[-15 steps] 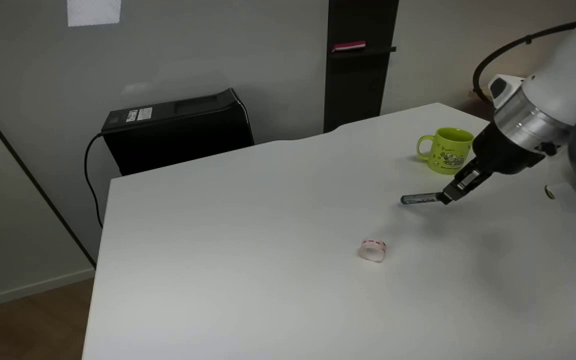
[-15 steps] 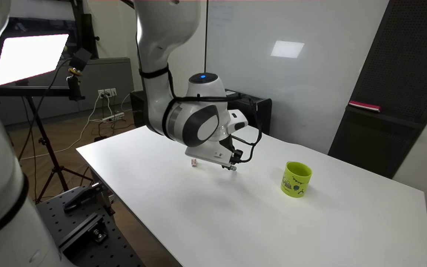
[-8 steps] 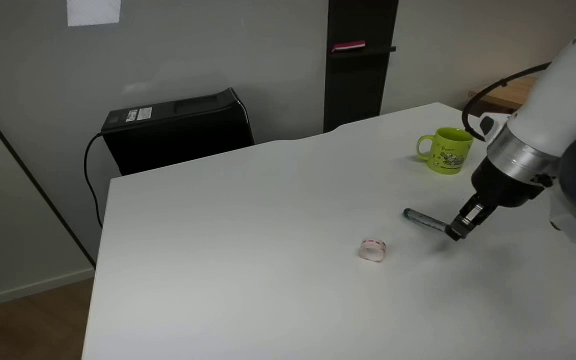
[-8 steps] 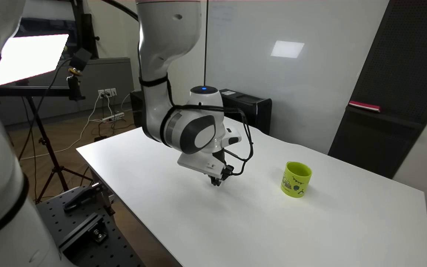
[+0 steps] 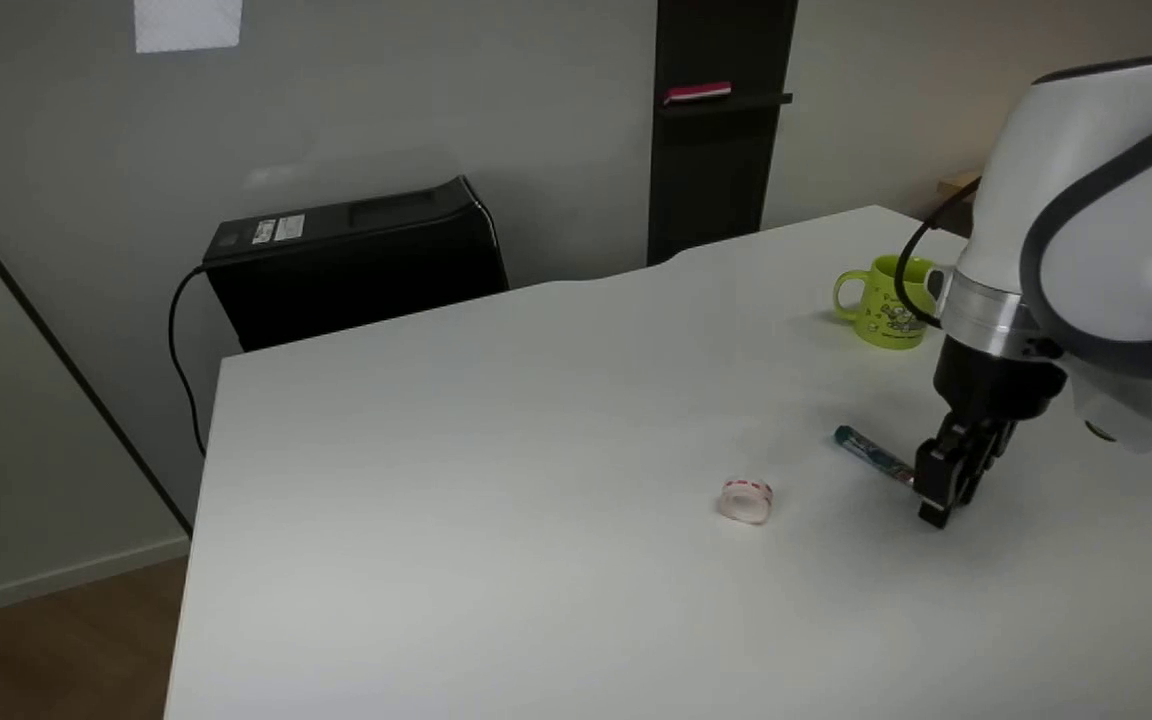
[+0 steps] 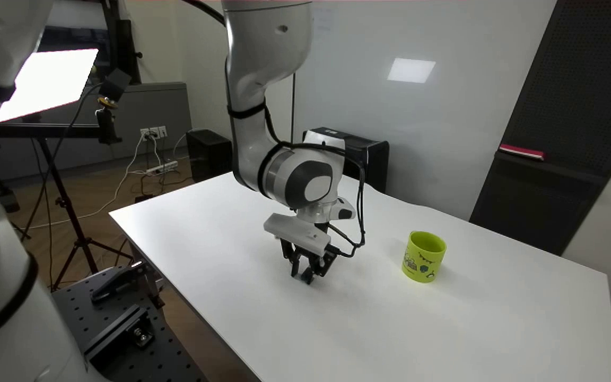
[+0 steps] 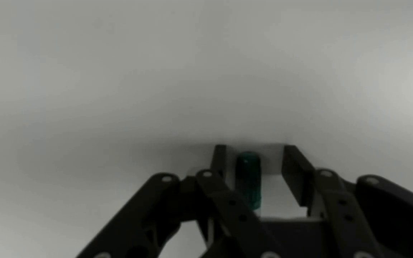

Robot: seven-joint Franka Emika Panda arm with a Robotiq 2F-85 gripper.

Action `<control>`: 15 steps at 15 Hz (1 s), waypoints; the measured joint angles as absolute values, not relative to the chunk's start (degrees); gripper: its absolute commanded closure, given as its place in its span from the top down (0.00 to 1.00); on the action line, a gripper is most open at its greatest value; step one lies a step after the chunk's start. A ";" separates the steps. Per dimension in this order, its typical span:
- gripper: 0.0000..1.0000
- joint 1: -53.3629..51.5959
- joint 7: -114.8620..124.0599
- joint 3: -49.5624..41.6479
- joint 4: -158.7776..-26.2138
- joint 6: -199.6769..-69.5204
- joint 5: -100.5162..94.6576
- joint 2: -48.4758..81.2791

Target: Pick up the marker in the mug and put it on the table

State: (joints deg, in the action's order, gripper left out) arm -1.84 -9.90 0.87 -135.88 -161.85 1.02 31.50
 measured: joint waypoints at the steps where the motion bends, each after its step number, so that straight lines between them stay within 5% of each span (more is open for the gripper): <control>1: 0.84 -1.44 -9.90 1.00 -135.00 -159.97 1.02 31.85; 4: 0.99 -0.97 -9.91 1.01 -132.95 -156.40 0.98 32.82; 15: 1.00 0.08 -7.16 0.35 -125.16 -145.90 1.13 27.45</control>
